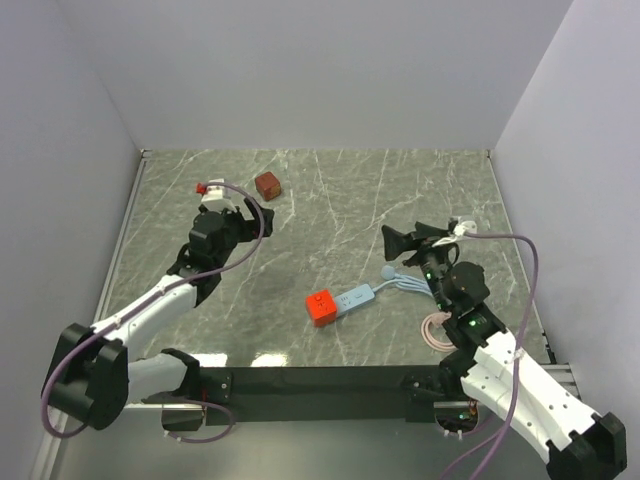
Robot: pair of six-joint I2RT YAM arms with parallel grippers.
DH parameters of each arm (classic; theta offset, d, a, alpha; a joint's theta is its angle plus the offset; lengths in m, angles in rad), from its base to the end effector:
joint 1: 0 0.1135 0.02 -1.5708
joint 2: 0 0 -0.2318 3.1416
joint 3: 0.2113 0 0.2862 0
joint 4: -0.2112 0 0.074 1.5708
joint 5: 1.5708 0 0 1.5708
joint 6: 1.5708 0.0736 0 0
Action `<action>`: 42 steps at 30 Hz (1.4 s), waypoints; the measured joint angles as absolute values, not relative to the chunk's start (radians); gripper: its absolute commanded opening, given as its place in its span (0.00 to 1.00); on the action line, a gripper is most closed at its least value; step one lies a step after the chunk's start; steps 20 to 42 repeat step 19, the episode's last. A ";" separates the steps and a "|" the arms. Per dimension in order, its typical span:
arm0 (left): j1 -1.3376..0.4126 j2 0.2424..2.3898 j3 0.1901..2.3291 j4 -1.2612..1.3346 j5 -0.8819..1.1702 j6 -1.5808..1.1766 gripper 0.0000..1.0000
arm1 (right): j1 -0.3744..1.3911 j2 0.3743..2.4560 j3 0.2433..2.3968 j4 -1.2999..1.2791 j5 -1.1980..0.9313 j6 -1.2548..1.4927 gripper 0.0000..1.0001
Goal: Insert the plug
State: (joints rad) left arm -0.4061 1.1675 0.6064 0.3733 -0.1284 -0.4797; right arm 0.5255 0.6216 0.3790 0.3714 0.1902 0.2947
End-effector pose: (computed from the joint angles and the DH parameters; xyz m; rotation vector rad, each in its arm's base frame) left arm 0.3182 -0.1266 0.2012 -0.1606 1.7801 -0.5296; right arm 0.2342 0.1197 0.2583 -0.0107 1.4662 0.5339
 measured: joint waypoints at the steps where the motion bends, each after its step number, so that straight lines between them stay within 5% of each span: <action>1: -0.406 1.152 0.606 0.364 -0.130 -0.477 1.00 | 0.511 0.610 0.385 0.363 0.190 0.294 0.97; 12: -0.406 1.058 0.606 0.270 -0.180 -0.466 0.99 | 0.381 0.549 0.394 0.298 0.170 0.300 0.98; 42: -0.406 0.979 0.606 0.253 -0.238 -0.465 1.00 | 0.372 0.513 0.394 0.265 0.167 0.303 0.98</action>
